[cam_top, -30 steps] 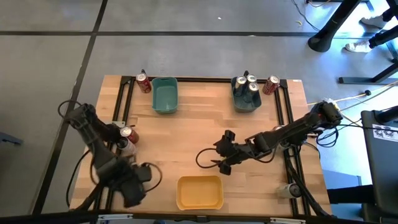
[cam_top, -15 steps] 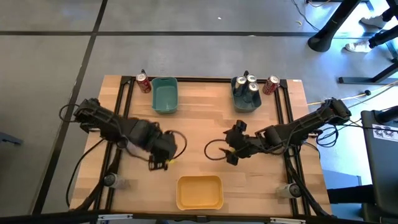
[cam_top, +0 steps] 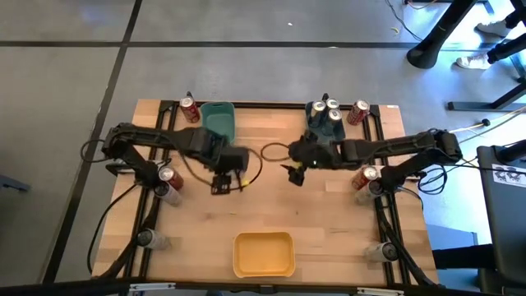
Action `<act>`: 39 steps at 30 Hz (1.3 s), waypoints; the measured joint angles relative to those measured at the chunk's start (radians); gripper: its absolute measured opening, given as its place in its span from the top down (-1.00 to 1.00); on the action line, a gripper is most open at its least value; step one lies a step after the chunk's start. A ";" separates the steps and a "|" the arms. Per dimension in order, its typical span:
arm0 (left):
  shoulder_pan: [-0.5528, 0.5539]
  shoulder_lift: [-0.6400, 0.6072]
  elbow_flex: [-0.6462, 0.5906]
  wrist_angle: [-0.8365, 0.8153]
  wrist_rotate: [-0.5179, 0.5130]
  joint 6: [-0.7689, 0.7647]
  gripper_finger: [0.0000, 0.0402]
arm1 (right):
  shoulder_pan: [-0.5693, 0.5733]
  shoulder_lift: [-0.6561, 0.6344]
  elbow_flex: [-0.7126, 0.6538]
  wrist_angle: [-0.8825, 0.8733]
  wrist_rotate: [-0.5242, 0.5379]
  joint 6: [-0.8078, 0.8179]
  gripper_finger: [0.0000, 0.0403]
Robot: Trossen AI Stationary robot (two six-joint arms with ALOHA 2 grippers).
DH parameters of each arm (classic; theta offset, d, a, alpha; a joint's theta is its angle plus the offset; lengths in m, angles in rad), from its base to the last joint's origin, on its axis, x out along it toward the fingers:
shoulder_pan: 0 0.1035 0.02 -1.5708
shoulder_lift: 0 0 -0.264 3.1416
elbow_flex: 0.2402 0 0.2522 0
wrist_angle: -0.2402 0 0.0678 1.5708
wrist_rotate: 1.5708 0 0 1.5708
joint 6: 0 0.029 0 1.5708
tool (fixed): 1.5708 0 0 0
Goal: Sort soda cans
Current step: Put the blue soda can into the blue bin
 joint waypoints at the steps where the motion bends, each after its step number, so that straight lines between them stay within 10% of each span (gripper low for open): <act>1: 0.021 0.000 -0.009 0.031 -0.002 0.032 -0.14 | -0.017 0.000 -0.007 0.023 -0.029 -0.015 -0.72; 15: 0.171 0.001 -0.134 0.313 0.039 0.192 -0.14 | -0.032 0.007 -0.280 0.517 -0.099 -0.001 -0.61; 27: 0.175 0.010 -0.134 0.470 0.110 0.242 -0.14 | -0.032 0.098 -0.326 0.710 -0.090 -0.131 0.94; 39: 0.164 0.014 -0.191 0.694 0.141 0.275 -0.14 | -0.022 0.207 -0.327 0.780 -0.085 -0.087 0.92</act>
